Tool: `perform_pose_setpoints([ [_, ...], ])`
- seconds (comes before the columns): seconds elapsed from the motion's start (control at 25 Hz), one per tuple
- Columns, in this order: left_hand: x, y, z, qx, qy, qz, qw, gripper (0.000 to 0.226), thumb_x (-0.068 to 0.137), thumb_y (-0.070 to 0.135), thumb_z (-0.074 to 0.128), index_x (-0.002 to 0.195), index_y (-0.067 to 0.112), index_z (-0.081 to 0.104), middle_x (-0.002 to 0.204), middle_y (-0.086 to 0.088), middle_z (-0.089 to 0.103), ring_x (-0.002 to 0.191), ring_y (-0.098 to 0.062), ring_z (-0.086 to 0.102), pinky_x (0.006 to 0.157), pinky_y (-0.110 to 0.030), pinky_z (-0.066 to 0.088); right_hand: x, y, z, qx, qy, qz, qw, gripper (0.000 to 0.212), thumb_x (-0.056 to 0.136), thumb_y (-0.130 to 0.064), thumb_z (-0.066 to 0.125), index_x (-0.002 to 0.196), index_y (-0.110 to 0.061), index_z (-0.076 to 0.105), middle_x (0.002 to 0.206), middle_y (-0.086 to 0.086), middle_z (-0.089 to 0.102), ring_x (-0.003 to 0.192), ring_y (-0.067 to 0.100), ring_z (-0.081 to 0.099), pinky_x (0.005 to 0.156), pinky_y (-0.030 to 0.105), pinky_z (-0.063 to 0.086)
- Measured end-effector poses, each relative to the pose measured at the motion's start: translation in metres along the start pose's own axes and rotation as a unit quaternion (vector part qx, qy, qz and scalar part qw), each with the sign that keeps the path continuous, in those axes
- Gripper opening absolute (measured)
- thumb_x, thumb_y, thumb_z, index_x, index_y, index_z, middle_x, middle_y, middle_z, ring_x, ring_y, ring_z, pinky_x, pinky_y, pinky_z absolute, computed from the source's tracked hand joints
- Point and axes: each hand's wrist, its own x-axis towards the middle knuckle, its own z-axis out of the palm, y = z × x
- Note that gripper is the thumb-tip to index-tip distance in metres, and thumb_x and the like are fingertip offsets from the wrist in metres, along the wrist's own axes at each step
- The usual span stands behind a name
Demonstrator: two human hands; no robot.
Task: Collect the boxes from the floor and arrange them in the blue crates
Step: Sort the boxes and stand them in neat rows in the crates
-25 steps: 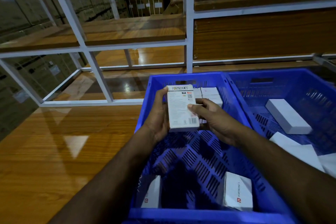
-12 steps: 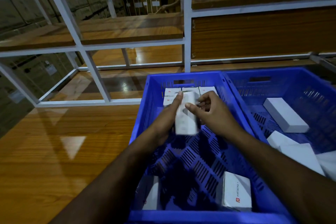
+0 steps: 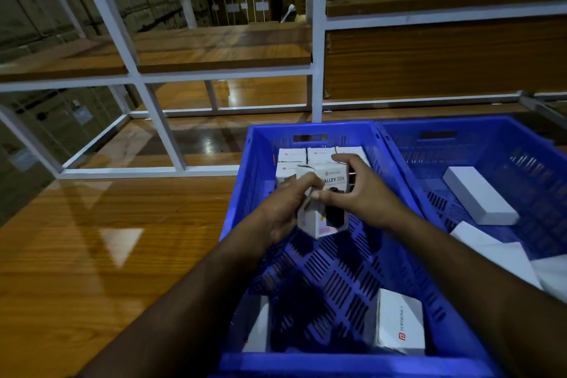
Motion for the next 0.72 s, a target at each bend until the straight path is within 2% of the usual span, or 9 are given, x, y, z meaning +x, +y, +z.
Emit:
perform_pose_setpoints([
  [0.08,0.002,-0.002,0.006,0.027,-0.010,0.002,1.000,0.041,0.083,0.021,0.065,0.121,0.005,0.063,0.109,-0.012,0.067,0.097,-0.028,0.063,0.091,-0.045,0.051,0.002,0.005,0.004,-0.083,0.019,0.008,0.996,0.099,0.054,-0.064,0.082,0.136,-0.030,0.041,0.125,-0.001,0.055,0.106,0.014,0.063,0.085,0.034,0.059],
  [0.16,0.008,-0.007,0.008,0.054,-0.012,0.004,0.998,0.026,0.091,0.022,0.066,0.116,0.014,0.066,0.113,-0.005,0.071,0.102,-0.024,0.066,0.095,-0.043,0.052,0.005,0.009,0.004,-0.152,0.044,0.026,0.987,0.101,0.050,-0.063,0.079,0.136,-0.026,0.040,0.125,0.005,0.055,0.109,0.023,0.062,0.085,0.042,0.059],
  [0.28,0.012,-0.007,0.002,0.082,0.046,-0.042,0.995,0.061,0.074,0.063,0.077,0.118,0.021,0.070,0.119,0.000,0.072,0.107,-0.017,0.066,0.091,-0.038,0.054,0.008,0.013,-0.002,-0.334,0.062,0.085,0.937,0.100,0.065,-0.046,0.085,0.145,-0.017,0.032,0.135,0.017,0.043,0.118,0.036,0.052,0.091,0.044,0.053],
  [0.32,0.016,-0.008,-0.003,0.075,0.075,-0.052,0.993,0.068,0.072,0.068,0.076,0.119,0.019,0.070,0.118,-0.004,0.073,0.103,-0.017,0.067,0.085,-0.035,0.054,0.009,0.014,-0.003,-0.386,0.059,0.107,0.914,0.102,0.069,-0.044,0.085,0.149,-0.015,0.027,0.141,0.020,0.037,0.122,0.040,0.049,0.091,0.043,0.052],
  [0.4,0.017,-0.006,-0.012,0.036,0.127,-0.046,0.990,0.050,0.086,0.054,0.070,0.115,0.014,0.070,0.107,-0.005,0.073,0.087,-0.011,0.066,0.070,-0.028,0.050,0.012,0.015,-0.001,-0.454,0.039,0.125,0.882,0.104,0.074,-0.042,0.083,0.153,-0.014,0.021,0.148,0.026,0.026,0.126,0.043,0.045,0.090,0.042,0.051],
  [0.44,0.017,-0.006,-0.016,0.026,0.147,-0.044,0.988,0.041,0.091,0.048,0.067,0.114,0.015,0.068,0.107,-0.003,0.072,0.087,-0.010,0.063,0.072,-0.029,0.048,0.016,0.018,0.001,-0.472,0.030,0.126,0.872,0.103,0.075,-0.041,0.082,0.153,-0.015,0.021,0.150,0.027,0.022,0.126,0.044,0.045,0.089,0.042,0.051],
  [0.52,0.020,-0.008,-0.019,0.030,0.163,-0.038,0.985,0.042,0.092,0.046,0.067,0.119,0.015,0.066,0.119,-0.003,0.069,0.102,-0.015,0.062,0.077,-0.032,0.045,0.026,0.024,0.005,-0.482,0.022,0.141,0.864,0.096,0.073,-0.042,0.083,0.148,-0.015,0.029,0.150,0.027,0.020,0.122,0.043,0.049,0.089,0.041,0.052],
  [0.64,0.022,-0.012,-0.016,0.041,0.154,-0.036,0.987,0.044,0.089,0.048,0.068,0.118,0.015,0.067,0.124,-0.004,0.068,0.112,-0.022,0.062,0.070,-0.033,0.046,0.038,0.035,0.011,-0.484,0.038,0.165,0.859,0.084,0.072,-0.037,0.085,0.138,-0.015,0.038,0.147,0.021,0.023,0.122,0.040,0.049,0.087,0.041,0.054],
  [0.72,0.021,-0.011,-0.014,0.042,0.155,-0.043,0.986,0.042,0.088,0.047,0.070,0.116,0.015,0.067,0.125,-0.003,0.066,0.116,-0.022,0.059,0.082,-0.040,0.051,0.042,0.040,0.017,-0.542,0.060,0.143,0.826,0.073,0.076,-0.037,0.082,0.134,-0.015,0.043,0.145,0.016,0.028,0.127,0.035,0.042,0.086,0.040,0.053],
])
